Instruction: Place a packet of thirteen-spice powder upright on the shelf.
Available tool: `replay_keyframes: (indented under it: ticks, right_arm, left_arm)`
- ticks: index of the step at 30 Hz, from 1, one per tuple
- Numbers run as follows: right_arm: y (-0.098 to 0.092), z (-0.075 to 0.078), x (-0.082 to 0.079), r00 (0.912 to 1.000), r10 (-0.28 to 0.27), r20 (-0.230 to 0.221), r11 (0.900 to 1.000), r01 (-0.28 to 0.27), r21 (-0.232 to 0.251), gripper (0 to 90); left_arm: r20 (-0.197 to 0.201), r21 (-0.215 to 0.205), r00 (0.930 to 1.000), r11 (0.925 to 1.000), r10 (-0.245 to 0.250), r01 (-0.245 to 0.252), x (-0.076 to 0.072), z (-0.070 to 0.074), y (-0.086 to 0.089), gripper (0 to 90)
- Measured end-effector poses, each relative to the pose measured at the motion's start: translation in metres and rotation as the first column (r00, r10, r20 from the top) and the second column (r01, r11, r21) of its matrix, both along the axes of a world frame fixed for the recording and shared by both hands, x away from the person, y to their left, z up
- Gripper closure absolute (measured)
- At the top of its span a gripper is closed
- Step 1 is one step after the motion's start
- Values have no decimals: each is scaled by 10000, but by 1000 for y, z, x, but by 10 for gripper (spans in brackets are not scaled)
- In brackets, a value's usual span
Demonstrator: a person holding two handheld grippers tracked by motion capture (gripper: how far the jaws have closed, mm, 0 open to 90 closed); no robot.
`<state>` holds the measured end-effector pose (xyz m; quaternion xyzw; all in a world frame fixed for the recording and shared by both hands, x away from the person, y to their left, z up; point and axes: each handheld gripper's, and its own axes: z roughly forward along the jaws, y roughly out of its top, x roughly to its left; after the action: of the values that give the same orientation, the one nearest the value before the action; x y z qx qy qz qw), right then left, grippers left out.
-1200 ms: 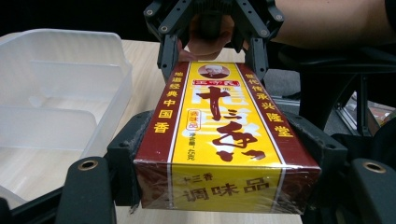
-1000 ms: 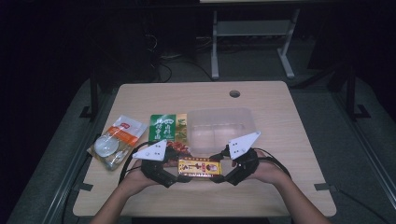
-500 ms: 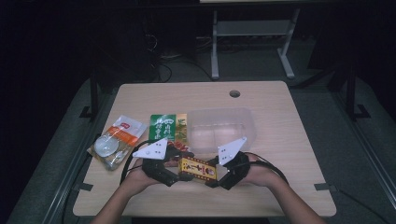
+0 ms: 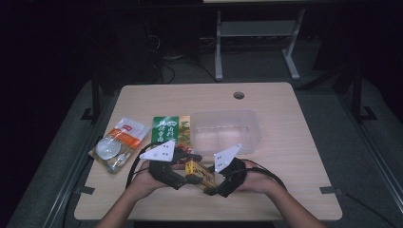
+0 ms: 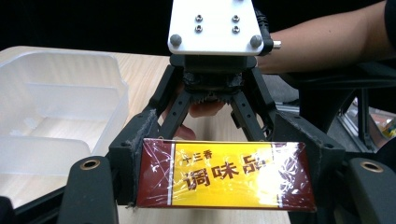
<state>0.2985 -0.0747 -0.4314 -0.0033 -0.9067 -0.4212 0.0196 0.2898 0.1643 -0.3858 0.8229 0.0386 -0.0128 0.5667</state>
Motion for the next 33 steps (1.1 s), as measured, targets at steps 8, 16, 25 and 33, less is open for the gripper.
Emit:
replay_keyframes:
  ticks: [8,16,25,33]
  right_arm:
    - [-15,3,1,9956,-920,-155,9957,921,33,173]
    - [-41,-5,-11,9828,-1843,-72,9801,1832,-766,155]
    - [-67,-16,-31,9596,-2805,-208,9573,2781,-795,157]
    - [-79,-20,-46,9527,-3035,-114,9492,3013,-902,146]
  left_arm:
    - [-140,316,9996,9992,264,-259,1,0,1,318]
    - [-322,537,9958,9951,851,-833,8,1,9,318]
    - [-527,485,9930,9935,1053,-1028,18,10,9,318]
    - [-612,412,9916,9929,1143,-1119,38,27,2,318]
